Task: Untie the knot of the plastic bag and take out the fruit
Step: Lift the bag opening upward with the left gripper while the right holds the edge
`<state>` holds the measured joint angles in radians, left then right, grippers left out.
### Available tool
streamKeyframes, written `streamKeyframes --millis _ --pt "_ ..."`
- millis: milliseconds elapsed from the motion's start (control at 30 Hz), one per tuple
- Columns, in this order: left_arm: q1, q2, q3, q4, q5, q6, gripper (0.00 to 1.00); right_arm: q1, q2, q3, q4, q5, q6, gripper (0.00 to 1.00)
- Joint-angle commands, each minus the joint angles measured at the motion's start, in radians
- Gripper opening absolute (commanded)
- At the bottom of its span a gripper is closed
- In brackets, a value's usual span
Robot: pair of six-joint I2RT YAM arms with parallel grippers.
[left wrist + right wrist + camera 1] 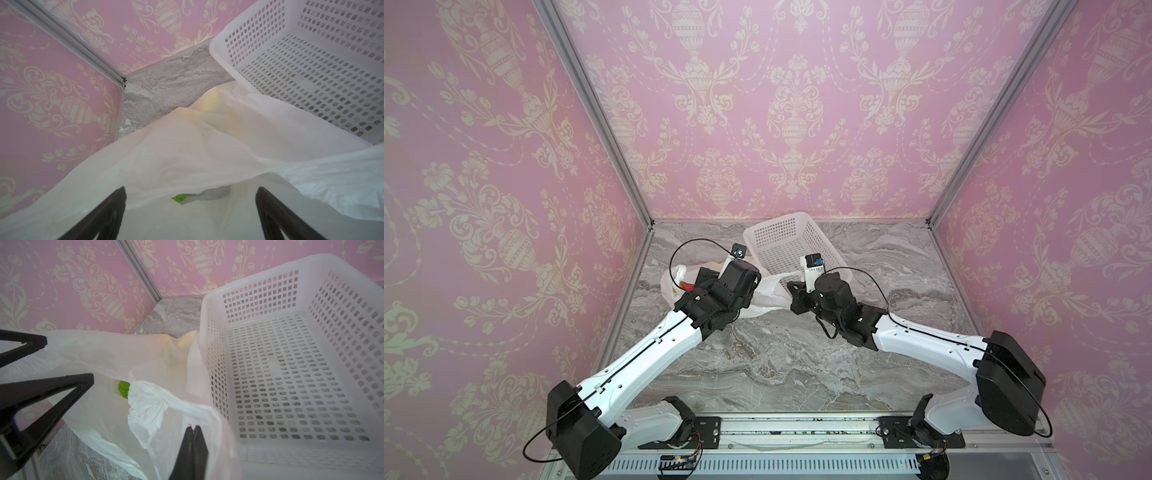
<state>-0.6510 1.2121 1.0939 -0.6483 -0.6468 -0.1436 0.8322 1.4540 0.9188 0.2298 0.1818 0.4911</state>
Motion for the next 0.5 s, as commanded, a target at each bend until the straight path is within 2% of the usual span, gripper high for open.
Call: streamKeyframes --millis 0,467 --pt "0.008 0.003 -0.020 0.023 -0.053 0.058 0.99 0.003 -0.023 0.014 -0.010 0.017 -0.006 0.00" --pt "0.071 0.161 0.027 -0.035 -0.117 0.050 0.99 0.020 -0.082 0.005 -0.036 0.002 -0.024 0.00"
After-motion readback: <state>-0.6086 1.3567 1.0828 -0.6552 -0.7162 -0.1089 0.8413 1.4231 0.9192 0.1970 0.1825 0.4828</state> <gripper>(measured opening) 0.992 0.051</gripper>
